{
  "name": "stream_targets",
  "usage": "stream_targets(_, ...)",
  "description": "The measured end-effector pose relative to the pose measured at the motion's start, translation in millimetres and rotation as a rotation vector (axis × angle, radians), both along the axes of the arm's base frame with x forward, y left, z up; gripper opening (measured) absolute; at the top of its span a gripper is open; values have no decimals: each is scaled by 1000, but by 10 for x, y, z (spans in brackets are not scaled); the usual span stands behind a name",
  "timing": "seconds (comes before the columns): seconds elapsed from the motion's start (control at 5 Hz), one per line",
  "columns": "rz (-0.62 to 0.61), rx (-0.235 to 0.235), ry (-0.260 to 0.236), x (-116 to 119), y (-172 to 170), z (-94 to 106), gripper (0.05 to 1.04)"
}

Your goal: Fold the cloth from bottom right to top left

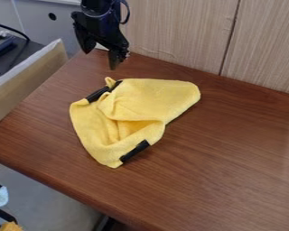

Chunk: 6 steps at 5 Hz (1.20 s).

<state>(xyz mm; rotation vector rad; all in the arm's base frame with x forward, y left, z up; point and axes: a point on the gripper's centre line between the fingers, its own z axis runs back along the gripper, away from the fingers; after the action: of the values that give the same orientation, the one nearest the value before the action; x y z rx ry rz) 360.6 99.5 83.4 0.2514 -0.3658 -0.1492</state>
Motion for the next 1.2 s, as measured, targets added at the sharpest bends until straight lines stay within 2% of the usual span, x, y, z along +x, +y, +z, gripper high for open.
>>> stream_targets(0.2, 1, -15, 33, -43, -20, -128, 1001)
stream_targets(0.4, -37, -44, 40, -244, -159, -177, 1001)
stream_targets(0.6, -114, -60, 21, -453, -371, -111, 1001)
stream_targets(0.8, -201, -53, -8, -670, -547, -32, 1001)
stream_targets(1.0, -296, -31, -15, -888, -712, -42, 1001)
stream_targets(1.2, -368, -5, 4, -1004, -837, -180, 1001)
